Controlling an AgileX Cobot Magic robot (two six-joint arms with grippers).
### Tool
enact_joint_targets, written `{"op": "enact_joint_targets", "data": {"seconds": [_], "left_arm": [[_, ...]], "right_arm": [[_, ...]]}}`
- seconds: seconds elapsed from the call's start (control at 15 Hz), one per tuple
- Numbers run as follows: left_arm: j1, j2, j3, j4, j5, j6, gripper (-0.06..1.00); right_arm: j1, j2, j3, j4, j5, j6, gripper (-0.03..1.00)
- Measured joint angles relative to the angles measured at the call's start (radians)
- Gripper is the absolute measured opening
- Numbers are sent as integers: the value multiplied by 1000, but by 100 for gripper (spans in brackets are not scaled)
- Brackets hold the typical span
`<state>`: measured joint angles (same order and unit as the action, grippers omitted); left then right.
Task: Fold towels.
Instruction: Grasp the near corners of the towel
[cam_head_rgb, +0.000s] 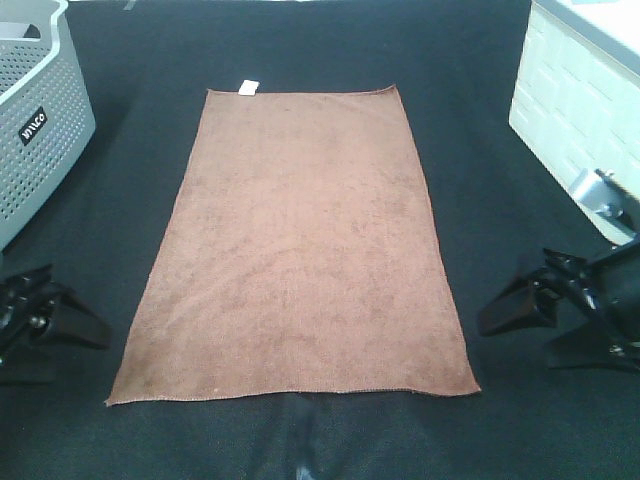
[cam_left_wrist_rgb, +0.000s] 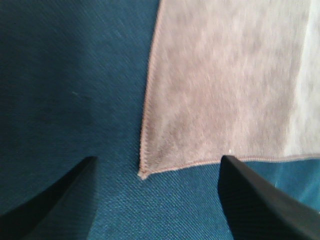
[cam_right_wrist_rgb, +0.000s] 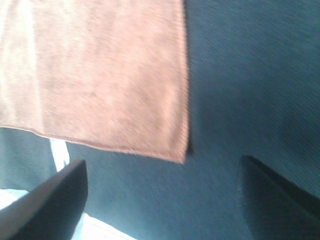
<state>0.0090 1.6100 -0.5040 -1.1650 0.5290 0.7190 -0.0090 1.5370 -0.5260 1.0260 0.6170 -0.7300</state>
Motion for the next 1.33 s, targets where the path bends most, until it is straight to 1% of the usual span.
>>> {"op": "enact_joint_targets", "data": {"seconds": [0.13, 0.27, 0.33, 0.4, 0.53, 0.67, 0.87, 0.93, 1.0, 1.13, 1.2, 1.33], "left_arm": [[0, 50, -19, -46, 17, 56, 68], [0, 82, -40, -90, 17, 111, 71], [0, 102, -47, -129, 17, 165, 72], [0, 102, -47, -129, 17, 165, 72], [0, 135, -49, -192, 20, 260, 72], [0, 175, -51, -238, 24, 323, 72], [0, 211, -52, -280, 34, 371, 72], [-12, 216, -52, -299, 34, 392, 72], [-30, 224, -53, -328, 34, 415, 72], [-92, 261, -86, -359, 42, 440, 72], [-111, 276, -105, -362, 46, 440, 72], [-147, 308, -151, -366, 59, 431, 69]], "right_arm": [[0, 54, -2, 92, -11, -120, 77], [0, 104, -12, 131, -15, -175, 77], [0, 132, -13, 148, -15, -192, 77], [0, 132, -13, 148, -15, -192, 77], [0, 170, -35, 162, -16, -233, 77], [0, 207, -66, 170, -16, -240, 77], [0, 250, -71, 170, -1, -258, 77], [0, 263, -71, 173, 3, -260, 77], [0, 282, -73, 198, 19, -279, 76], [7, 322, -83, 247, 55, -311, 75], [28, 337, -89, 269, 66, -330, 75], [104, 369, -121, 286, 77, -338, 71]]}}
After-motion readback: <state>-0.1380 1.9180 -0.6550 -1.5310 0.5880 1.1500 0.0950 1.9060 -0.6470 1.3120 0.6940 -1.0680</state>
